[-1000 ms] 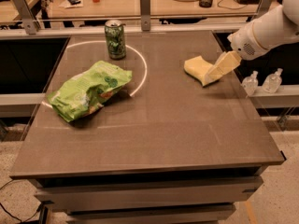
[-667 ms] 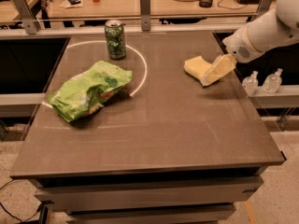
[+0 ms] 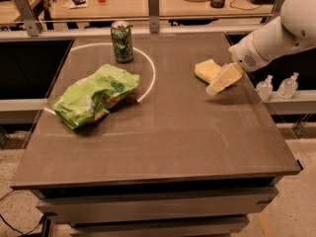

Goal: Pick sponge

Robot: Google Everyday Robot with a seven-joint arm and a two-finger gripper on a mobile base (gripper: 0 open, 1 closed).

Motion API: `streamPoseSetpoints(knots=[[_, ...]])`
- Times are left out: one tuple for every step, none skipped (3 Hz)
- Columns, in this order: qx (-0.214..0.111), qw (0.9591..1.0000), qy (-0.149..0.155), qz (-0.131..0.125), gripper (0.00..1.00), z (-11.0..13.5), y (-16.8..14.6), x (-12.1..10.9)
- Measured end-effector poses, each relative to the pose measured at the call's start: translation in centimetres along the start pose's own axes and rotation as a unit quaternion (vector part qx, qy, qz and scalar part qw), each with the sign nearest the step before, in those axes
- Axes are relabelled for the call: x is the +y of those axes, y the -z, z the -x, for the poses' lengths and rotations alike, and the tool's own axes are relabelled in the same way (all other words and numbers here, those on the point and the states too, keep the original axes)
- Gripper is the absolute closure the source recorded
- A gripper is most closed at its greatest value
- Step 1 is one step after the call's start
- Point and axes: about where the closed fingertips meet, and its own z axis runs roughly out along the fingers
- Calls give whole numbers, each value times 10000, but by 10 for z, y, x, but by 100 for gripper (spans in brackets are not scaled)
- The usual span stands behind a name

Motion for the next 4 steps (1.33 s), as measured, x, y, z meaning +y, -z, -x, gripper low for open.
streamPoseSetpoints(knots=[[0,10000,-4,3,0,0,-1,0],[26,9999,-99,99,0,-3,-12,4],[57,9996,-190,187,19,-6,-19,8],[62,9996,-201,202,43,-7,-22,9]])
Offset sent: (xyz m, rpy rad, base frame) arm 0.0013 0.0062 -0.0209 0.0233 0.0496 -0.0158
